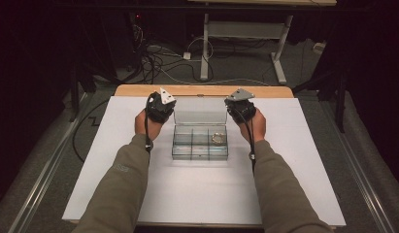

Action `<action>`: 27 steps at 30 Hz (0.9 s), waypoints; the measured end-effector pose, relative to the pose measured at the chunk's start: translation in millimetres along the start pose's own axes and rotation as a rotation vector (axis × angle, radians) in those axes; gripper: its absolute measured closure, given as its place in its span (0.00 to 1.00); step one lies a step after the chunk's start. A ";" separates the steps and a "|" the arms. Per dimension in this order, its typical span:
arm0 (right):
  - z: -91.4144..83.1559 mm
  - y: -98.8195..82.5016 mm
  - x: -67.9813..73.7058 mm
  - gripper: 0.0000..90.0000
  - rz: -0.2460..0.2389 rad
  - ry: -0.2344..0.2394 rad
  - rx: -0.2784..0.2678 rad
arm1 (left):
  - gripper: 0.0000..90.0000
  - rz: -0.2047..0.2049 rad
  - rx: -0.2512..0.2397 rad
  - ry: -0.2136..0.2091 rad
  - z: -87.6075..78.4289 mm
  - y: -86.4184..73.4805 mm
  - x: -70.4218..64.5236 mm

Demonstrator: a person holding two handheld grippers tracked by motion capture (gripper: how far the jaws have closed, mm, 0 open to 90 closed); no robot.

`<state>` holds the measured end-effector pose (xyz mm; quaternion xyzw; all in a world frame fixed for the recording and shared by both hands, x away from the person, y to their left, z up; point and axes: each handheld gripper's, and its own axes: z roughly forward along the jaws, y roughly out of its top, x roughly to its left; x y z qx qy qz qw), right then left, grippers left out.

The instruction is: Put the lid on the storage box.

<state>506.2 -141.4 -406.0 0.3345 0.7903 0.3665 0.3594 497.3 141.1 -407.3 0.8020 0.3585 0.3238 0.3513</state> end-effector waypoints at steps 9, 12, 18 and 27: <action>-5.7 3.2 2.7 1.00 0.009 -0.017 -0.010 | 0.96 -0.018 -0.017 -0.003 -7.0 1.6 0.4; -7.9 5.3 3.6 1.00 -0.002 -0.021 -0.013 | 0.96 -0.011 -0.023 -0.003 -10.1 3.3 0.9; -11.9 6.6 5.2 1.00 0.000 -0.028 -0.021 | 0.96 -0.019 -0.047 -0.003 -17.8 4.9 1.1; -16.0 7.7 7.4 1.00 0.002 -0.042 -0.034 | 0.96 -0.018 -0.055 -0.001 -22.9 5.4 -0.4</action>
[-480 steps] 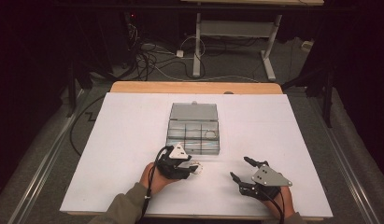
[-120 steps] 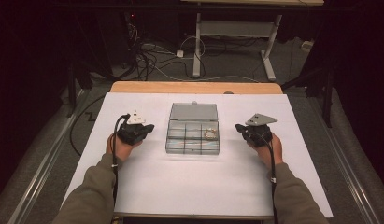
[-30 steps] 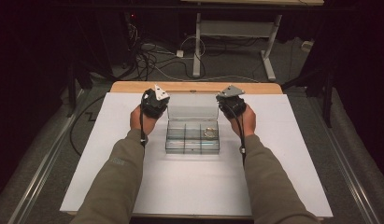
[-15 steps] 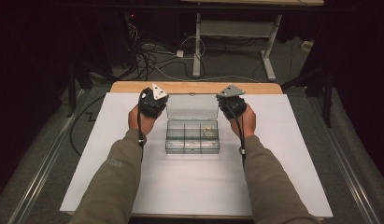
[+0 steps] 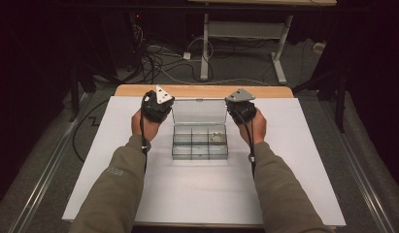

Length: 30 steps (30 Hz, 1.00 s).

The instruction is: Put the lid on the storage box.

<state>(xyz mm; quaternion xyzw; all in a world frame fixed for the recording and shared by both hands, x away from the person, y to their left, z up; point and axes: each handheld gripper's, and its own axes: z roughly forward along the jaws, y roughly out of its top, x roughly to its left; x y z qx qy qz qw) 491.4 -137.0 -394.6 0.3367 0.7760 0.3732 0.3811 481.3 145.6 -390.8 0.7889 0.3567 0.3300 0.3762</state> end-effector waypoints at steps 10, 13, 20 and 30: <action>-7.5 -4.5 5.1 1.00 0.004 -0.003 0.000 | 0.96 0.009 -0.012 0.011 -8.3 -4.4 -7.0; -10.8 -3.7 6.3 1.00 -0.002 -0.005 0.004 | 0.96 0.026 -0.008 0.021 -10.7 -4.4 -9.1; -16.5 -5.8 12.3 1.00 -0.005 -0.037 -0.006 | 0.96 0.012 -0.026 0.034 -14.8 -7.6 -13.0; -22.8 -11.5 15.7 1.00 0.008 -0.022 -0.018 | 0.96 0.007 -0.045 0.037 -20.1 -15.4 -19.0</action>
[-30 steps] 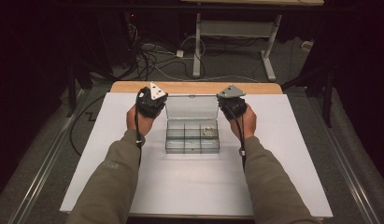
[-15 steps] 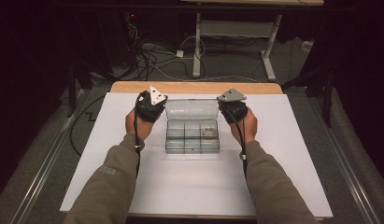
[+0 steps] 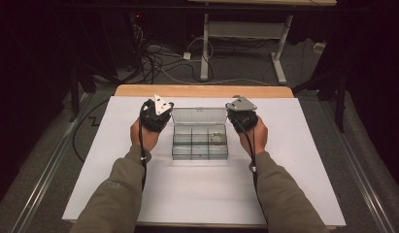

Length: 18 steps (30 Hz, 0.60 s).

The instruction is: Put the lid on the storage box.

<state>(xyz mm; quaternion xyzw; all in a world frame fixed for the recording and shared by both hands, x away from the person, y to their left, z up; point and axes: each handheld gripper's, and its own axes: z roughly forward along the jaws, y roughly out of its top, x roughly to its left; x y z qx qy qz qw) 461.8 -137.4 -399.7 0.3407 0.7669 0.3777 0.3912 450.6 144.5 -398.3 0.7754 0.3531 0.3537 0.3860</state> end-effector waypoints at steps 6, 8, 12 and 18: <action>-4.3 -3.9 3.2 1.00 -0.007 0.001 0.000 | 0.96 0.023 -0.004 0.010 -5.7 -2.2 -4.1; -5.8 -4.6 4.9 1.00 -0.018 -0.010 0.001 | 0.96 0.031 0.003 0.015 -7.2 -3.1 -6.6; -9.1 -6.0 8.2 1.00 -0.029 -0.020 0.000 | 0.96 0.025 -0.004 0.012 -8.9 -5.8 -8.0; -12.4 -9.9 10.9 1.00 -0.020 -0.019 0.003 | 0.96 0.034 -0.003 0.017 -12.3 -9.1 -12.3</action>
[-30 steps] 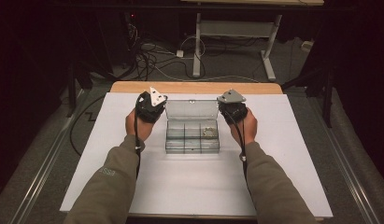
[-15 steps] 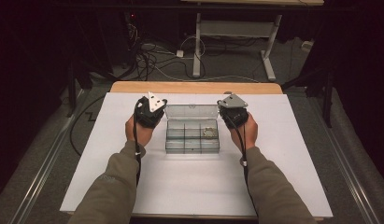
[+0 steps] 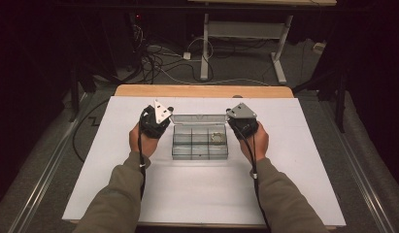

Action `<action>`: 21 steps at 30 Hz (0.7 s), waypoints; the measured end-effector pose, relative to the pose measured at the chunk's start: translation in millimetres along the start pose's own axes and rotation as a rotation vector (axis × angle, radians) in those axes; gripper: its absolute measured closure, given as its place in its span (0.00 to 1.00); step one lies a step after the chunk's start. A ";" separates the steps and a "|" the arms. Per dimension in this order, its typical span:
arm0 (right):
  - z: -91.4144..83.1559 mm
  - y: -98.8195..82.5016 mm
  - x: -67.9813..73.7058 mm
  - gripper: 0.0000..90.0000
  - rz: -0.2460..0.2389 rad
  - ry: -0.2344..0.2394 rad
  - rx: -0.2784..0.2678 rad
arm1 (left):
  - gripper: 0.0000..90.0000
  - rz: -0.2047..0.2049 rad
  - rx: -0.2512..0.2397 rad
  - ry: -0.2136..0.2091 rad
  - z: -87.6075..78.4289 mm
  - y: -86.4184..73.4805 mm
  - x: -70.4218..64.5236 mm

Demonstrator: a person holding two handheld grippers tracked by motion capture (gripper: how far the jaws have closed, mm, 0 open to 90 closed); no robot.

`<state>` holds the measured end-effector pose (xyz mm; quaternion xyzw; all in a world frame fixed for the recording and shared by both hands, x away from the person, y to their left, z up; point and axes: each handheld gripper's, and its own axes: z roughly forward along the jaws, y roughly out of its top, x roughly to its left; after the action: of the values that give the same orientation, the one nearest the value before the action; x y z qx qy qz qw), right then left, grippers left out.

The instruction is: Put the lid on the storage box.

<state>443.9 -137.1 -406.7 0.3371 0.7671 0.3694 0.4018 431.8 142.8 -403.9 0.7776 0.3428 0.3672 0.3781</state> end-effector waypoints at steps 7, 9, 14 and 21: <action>-2.2 -7.8 5.1 1.00 0.005 -0.002 0.000 | 0.96 0.013 0.002 0.004 -3.1 -2.6 -5.9; -2.3 -10.1 5.6 1.00 0.008 0.004 0.000 | 0.96 0.011 0.000 0.006 -3.8 -4.2 -7.1; -4.5 -12.7 8.8 1.00 0.011 -0.003 0.002 | 0.96 0.002 -0.005 0.001 -5.1 -7.5 -8.9; -8.2 -15.0 11.7 1.00 0.011 -0.008 -0.005 | 0.96 0.004 -0.013 0.002 -6.4 -10.9 -11.4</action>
<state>428.3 -137.5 -420.2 0.3417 0.7629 0.3721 0.4035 418.1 140.9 -413.8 0.7756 0.3390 0.3710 0.3820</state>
